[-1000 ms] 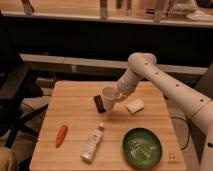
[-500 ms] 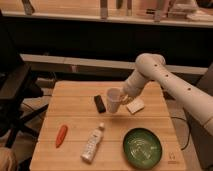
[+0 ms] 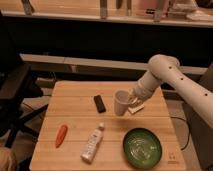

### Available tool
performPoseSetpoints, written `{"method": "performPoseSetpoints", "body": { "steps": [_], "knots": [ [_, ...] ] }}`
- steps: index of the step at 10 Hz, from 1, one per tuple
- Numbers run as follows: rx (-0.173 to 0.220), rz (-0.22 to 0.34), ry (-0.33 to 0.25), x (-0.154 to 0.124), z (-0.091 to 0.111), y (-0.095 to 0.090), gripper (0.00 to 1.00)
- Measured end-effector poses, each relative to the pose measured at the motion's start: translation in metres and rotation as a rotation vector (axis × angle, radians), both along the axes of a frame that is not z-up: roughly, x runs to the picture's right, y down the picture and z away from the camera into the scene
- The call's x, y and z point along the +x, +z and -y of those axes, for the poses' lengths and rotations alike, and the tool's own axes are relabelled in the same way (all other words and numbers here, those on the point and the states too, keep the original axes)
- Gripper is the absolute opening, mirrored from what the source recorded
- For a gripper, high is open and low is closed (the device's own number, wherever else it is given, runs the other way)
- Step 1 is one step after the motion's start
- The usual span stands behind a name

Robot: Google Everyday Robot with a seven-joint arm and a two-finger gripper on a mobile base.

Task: Place the ceramic cup in the ceramic bowl

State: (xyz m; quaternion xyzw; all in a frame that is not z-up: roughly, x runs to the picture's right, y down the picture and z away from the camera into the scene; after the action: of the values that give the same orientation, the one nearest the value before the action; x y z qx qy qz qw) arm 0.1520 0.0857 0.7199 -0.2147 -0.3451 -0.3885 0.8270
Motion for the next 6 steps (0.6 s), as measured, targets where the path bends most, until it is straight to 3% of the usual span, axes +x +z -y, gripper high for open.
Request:
{"method": "performPoseSetpoints", "body": {
  "steps": [6],
  "knots": [
    [-0.023, -0.024, 0.061, 0.060, -0.029, -0.013, 0.01]
  ]
}}
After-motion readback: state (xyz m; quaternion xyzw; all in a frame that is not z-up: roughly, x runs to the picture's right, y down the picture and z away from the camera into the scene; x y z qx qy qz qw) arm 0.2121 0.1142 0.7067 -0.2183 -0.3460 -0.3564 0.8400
